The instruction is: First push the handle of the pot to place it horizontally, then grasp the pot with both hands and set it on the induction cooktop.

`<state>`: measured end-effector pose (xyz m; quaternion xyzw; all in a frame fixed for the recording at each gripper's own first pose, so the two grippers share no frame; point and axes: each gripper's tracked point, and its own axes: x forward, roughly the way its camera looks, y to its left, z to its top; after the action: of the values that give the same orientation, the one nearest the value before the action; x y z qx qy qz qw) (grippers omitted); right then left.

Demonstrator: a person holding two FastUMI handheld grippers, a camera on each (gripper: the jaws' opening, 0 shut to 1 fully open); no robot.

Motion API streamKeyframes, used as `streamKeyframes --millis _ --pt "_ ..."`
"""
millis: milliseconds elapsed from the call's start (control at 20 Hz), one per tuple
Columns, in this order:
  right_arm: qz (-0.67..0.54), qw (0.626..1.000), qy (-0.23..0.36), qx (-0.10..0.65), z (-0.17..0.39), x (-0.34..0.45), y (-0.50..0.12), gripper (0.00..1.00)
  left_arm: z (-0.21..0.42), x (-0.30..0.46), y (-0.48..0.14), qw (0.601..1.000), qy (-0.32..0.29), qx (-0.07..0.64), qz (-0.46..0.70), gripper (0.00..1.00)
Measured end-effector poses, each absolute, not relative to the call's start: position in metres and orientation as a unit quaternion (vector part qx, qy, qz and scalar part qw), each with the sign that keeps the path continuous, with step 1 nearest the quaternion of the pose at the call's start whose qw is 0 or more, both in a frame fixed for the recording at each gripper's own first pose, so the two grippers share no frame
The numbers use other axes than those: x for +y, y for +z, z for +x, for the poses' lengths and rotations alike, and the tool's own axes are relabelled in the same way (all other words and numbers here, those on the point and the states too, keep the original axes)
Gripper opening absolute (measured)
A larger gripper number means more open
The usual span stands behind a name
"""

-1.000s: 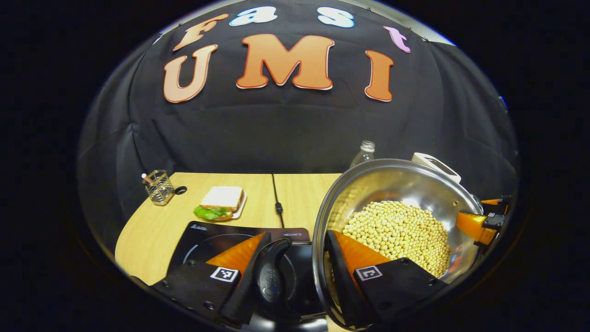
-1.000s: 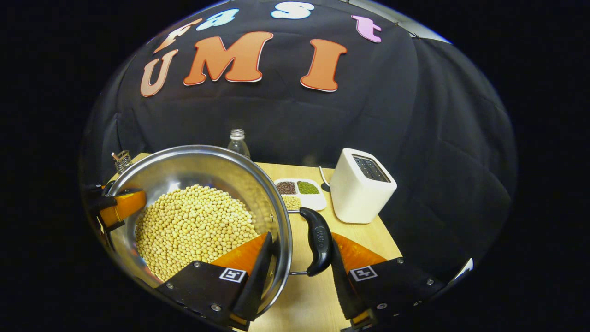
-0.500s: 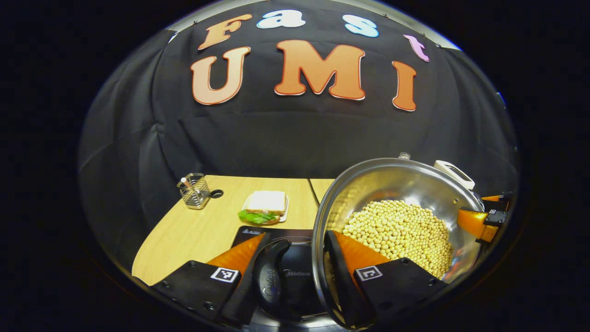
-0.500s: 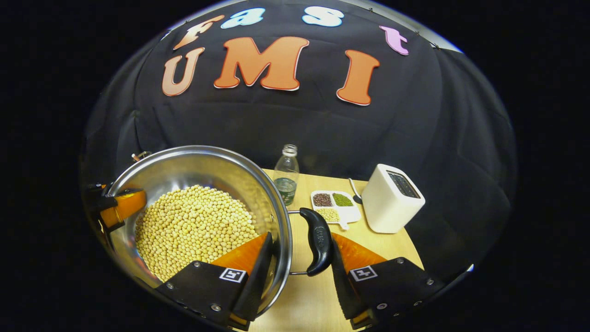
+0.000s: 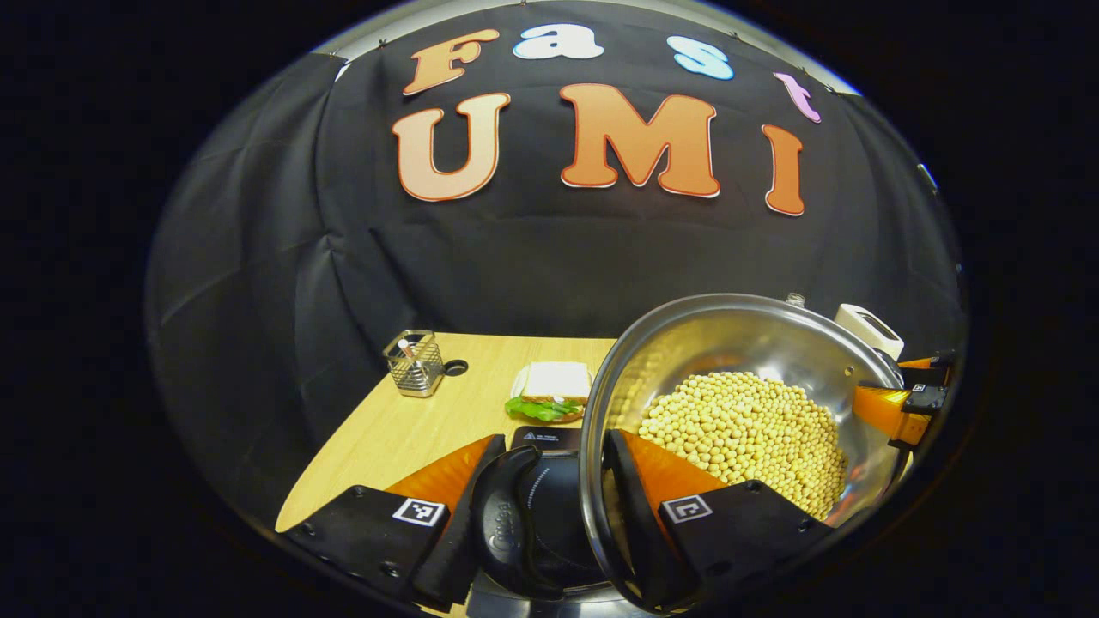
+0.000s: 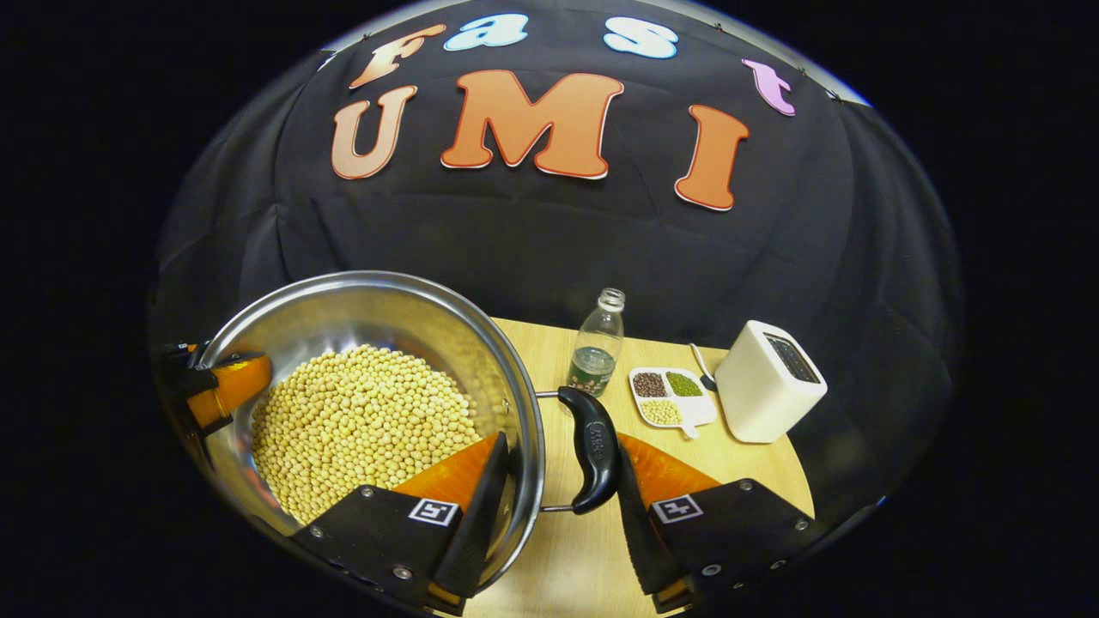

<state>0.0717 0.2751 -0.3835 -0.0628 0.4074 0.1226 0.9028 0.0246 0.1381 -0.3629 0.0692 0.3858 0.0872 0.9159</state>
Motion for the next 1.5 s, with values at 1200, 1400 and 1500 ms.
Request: streamKeyframes --millis 1200,1400,1500 --pt "-0.075 0.89 0.147 0.425 0.062 0.34 -0.423 0.67 0.019 0.196 -0.408 0.901 0.112 0.417 0.045 0.78" --pt "-0.077 0.886 0.144 0.433 0.062 0.347 -0.437 0.67 0.009 0.203 -0.422 0.897 0.115 0.424 0.042 0.78" --pt "-0.077 0.885 0.143 0.437 0.063 0.348 -0.444 0.67 0.01 0.205 -0.428 0.895 0.116 0.428 0.042 0.78"
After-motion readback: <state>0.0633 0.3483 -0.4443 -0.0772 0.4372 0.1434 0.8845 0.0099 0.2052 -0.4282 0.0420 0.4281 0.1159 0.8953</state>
